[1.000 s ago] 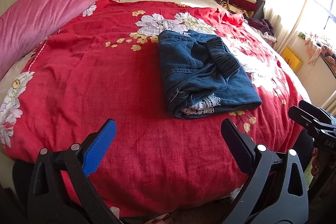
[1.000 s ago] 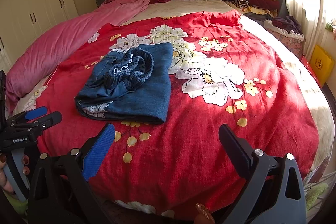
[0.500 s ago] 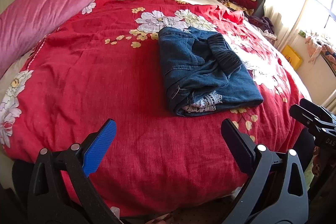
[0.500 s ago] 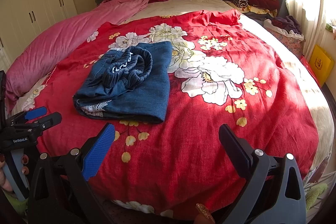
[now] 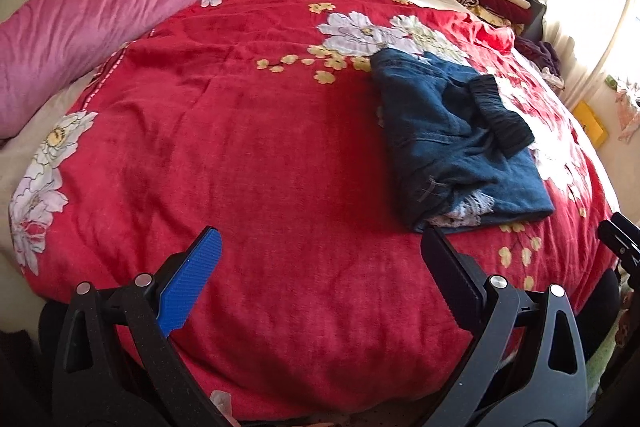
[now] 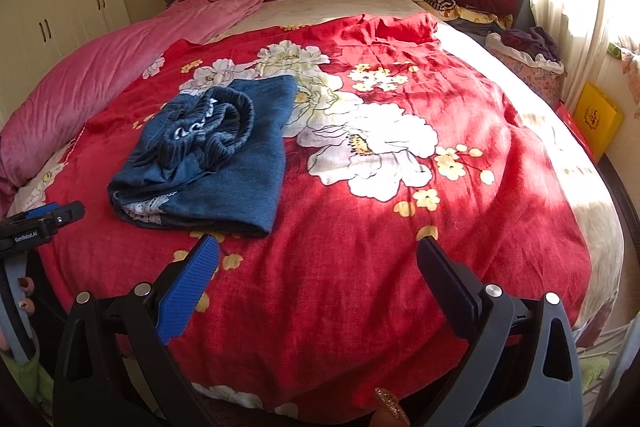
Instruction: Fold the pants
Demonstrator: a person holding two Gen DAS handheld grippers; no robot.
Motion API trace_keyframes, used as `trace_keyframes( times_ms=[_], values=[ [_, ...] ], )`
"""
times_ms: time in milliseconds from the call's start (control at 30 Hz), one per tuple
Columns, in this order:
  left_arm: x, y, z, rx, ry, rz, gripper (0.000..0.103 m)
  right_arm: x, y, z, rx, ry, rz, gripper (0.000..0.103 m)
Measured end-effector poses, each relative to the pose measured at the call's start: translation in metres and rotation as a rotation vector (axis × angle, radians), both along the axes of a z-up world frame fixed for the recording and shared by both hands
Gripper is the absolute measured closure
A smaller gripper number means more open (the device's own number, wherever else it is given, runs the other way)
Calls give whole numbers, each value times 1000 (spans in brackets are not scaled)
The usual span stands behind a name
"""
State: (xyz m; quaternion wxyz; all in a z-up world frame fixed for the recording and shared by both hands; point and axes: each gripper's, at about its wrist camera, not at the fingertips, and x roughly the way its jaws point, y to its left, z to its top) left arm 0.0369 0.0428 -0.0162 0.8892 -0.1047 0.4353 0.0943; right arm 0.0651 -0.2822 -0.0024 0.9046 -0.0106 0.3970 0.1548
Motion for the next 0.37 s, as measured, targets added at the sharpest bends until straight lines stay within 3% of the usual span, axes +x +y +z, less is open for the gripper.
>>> trace_keyframes(
  times_ms=[167, 367],
  values=[
    [26, 77, 3, 13, 8, 159, 9, 48, -45, 4, -16, -16, -108, 5],
    [85, 199, -11, 65, 53, 408, 9, 163, -150, -14, -55, 43, -387, 5]
  ],
)
